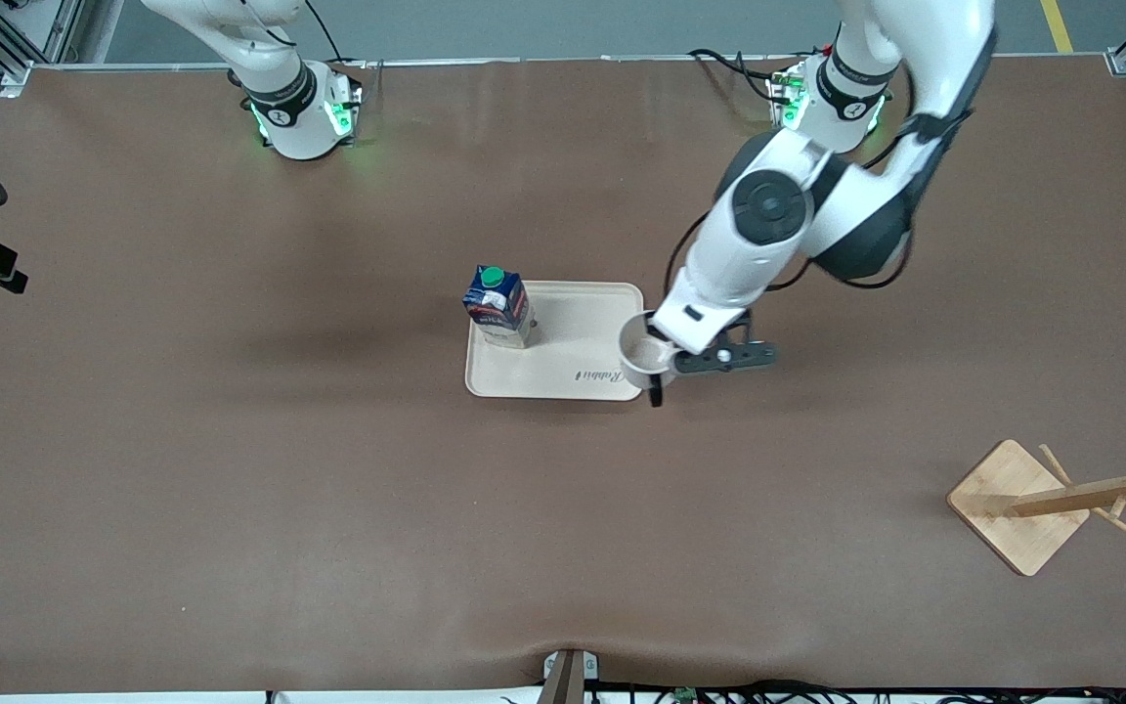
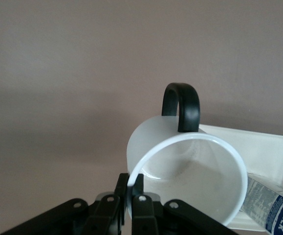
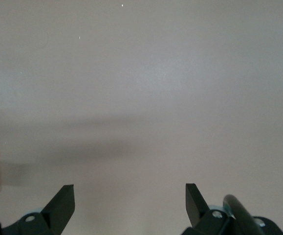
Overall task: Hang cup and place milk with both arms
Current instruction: 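Carry the mug to the wooden stand while the right gripper reaches out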
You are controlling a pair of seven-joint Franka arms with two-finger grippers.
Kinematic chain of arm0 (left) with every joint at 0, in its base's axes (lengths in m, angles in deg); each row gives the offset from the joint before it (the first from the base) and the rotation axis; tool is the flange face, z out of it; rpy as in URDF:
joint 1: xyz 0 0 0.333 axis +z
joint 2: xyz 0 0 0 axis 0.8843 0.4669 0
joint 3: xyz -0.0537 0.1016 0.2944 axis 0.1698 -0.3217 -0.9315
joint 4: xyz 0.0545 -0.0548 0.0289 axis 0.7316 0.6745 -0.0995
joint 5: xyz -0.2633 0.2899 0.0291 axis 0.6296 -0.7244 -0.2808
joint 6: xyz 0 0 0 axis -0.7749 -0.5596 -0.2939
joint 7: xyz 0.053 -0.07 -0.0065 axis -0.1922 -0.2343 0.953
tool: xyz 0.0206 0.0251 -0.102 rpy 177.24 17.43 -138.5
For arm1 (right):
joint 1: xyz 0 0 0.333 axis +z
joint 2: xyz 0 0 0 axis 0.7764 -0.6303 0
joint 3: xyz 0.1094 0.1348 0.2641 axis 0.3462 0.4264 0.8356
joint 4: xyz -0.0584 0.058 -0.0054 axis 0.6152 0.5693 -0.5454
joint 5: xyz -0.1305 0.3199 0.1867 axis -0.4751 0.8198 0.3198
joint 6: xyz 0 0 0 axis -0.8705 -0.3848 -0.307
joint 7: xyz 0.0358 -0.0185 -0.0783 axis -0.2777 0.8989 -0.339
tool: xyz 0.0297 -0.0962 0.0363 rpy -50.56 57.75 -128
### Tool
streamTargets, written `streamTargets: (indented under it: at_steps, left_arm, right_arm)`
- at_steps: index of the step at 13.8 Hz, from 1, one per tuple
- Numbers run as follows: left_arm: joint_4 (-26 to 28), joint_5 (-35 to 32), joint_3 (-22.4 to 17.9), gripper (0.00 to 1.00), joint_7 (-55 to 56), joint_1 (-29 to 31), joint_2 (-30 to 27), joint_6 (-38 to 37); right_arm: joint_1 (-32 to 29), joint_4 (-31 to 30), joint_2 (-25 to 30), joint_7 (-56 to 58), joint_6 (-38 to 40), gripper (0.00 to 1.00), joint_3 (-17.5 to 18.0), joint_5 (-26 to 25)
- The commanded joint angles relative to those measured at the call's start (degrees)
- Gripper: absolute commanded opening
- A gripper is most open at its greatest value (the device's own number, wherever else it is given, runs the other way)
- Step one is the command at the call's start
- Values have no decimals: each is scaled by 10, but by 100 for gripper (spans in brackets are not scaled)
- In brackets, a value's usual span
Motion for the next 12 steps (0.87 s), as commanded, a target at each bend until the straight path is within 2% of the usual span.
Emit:
streamTargets:
  at_steps: [1, 6, 10, 12]
  left_arm:
    - [0, 0, 4, 0, -79, 59, -54, -48]
    - [-78, -1, 3, 0, -285, 168, -75, -197]
    - [-82, -1, 2, 0, -458, 263, -91, -207]
    - [-82, -1, 1, 0, -530, 301, -91, -207]
  right_arm:
    - [-11, 12, -9, 4, 11, 100, 9, -1]
    - [-12, 13, -28, 6, 11, 100, 9, 0]
    - [-13, 12, -49, 6, 8, 100, 10, 0]
    - [-12, 13, -77, 10, 10, 100, 9, -4]
